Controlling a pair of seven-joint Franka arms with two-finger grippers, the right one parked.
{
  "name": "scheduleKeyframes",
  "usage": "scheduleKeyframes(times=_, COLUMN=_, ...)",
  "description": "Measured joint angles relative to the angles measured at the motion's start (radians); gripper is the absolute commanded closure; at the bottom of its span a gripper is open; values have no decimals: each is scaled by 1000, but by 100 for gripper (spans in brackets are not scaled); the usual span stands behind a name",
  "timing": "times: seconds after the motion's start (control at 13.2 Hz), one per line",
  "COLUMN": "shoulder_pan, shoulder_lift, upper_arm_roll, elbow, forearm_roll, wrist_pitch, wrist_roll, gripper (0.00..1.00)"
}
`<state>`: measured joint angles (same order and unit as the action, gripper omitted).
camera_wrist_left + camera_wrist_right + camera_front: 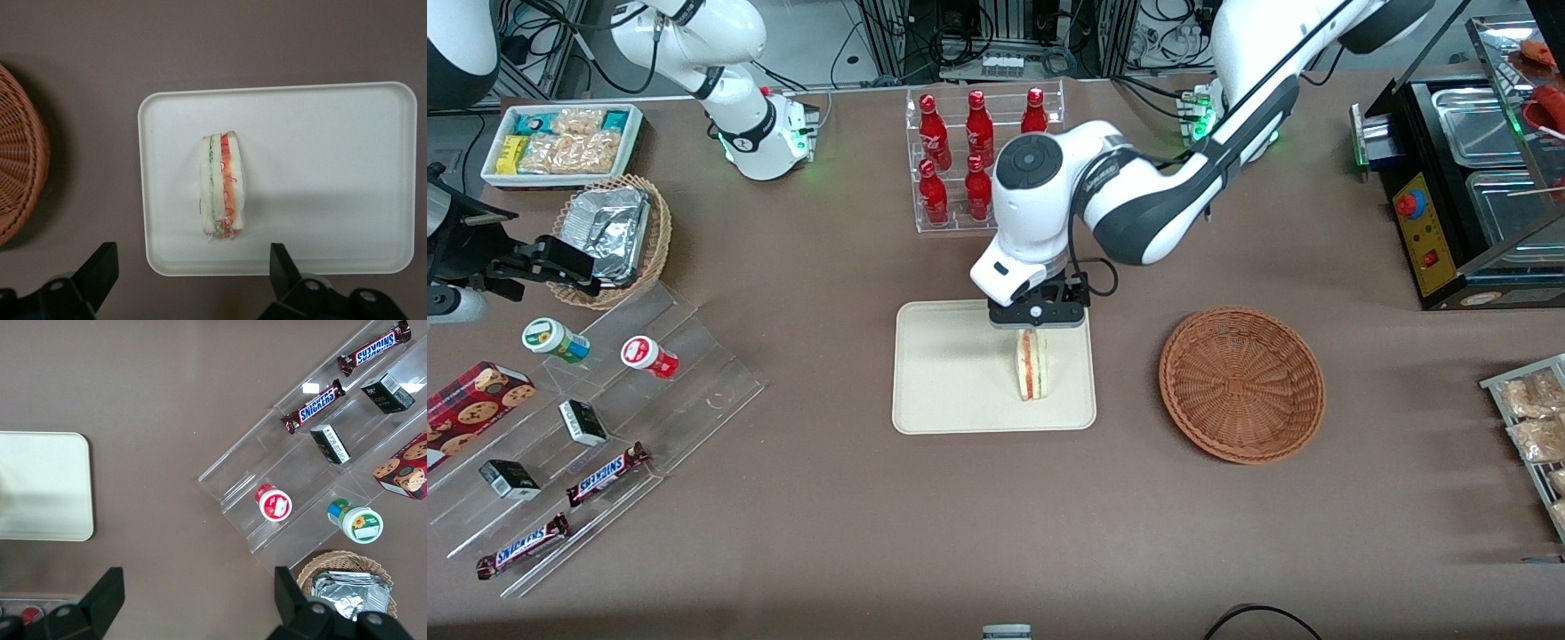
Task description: Place sandwich from basket to tray
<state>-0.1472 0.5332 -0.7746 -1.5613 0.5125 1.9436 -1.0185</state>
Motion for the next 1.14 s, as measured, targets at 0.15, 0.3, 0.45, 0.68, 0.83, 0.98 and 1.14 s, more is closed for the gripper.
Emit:
scheduleKeyframes(times=0.15, shoulder_pan=1, shoulder_lift=-43, upper_arm_roll=15, elbow=0, forearm_roll=-2, wrist_pitch=-30, wrist_roll=8, gripper=0)
scheduleKeyframes(times=0.3, shoulder_pan=2, shoulder_lift=-80, upper_arm_roll=33, elbow=1, forearm_roll=-19, wrist_pitch=-61, wrist_roll=39, gripper=0)
scheduleKeyframes(times=0.45, shoulder_pan=4, shoulder_lift=-117, upper_arm_roll=78, elbow=5, forearm_roll=-95, wrist_pitch=-72, wrist_roll=107, gripper=0)
scheduleKeyframes(times=0.68, shoulder_pan=10, shoulder_lift=-183, upper_arm_roll=192, elbow=15, forearm_roll=-232, wrist_pitch=-98, wrist_roll=305, gripper=0)
scheduleKeyframes(times=0.83, shoulder_pan=12, shoulder_lift=-219, upper_arm_roll=261, elbow=40, forearm_roll=-284, wrist_pitch=-163, wrist_roll=435, gripper=0)
scheduleKeyframes(times=0.98, shoulder_pan=14, shoulder_lift=-239, upper_arm_roll=319, elbow=85, forearm_roll=-324, wrist_pitch=-247, wrist_roll=544, gripper=0)
scheduleKeyframes(times=1.14, shoulder_pan=14, shoulder_lift=-250, upper_arm_roll=384, elbow=131, forearm_roll=-369, wrist_pitch=-324, wrist_roll=648, gripper=0)
